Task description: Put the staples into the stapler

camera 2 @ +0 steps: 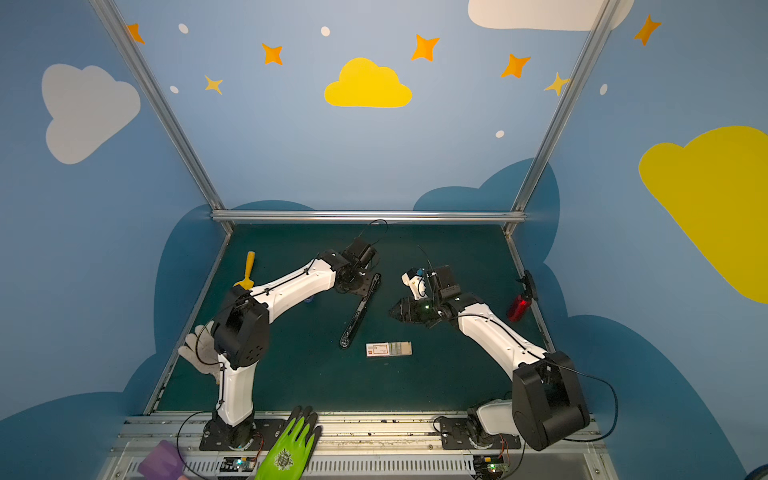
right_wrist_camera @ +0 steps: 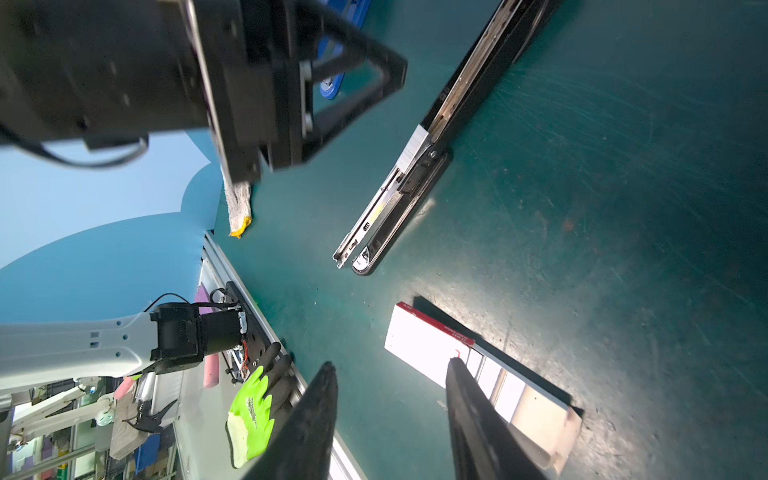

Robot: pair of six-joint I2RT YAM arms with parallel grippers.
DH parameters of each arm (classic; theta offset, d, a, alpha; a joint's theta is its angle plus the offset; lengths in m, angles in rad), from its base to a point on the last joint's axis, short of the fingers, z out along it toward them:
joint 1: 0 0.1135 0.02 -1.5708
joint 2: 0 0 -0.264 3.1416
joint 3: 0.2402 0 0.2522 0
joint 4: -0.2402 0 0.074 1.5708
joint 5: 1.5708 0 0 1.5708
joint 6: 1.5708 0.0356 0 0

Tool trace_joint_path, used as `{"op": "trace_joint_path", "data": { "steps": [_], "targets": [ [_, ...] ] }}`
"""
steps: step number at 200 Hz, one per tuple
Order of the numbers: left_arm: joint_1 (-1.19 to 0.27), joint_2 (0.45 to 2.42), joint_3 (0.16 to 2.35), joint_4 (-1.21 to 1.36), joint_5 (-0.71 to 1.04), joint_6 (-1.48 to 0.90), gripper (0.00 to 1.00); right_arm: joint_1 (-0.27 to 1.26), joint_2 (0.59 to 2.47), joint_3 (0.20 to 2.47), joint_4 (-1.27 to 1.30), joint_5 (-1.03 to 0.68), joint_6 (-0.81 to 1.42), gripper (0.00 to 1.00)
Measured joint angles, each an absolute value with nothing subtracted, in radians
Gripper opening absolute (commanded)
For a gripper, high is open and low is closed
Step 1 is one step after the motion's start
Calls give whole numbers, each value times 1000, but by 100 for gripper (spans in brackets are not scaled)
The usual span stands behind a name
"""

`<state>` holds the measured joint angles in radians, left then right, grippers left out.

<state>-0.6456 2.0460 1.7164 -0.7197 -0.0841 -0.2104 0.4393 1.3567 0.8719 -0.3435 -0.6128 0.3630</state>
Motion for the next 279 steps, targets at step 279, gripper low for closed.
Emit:
{"op": "trace_joint_path", "data": {
  "steps": [279],
  "targets": [
    [-649,2138,1688,-785,-38,-223,32,448,1348,858,-341,-610,370,44]
  ]
}}
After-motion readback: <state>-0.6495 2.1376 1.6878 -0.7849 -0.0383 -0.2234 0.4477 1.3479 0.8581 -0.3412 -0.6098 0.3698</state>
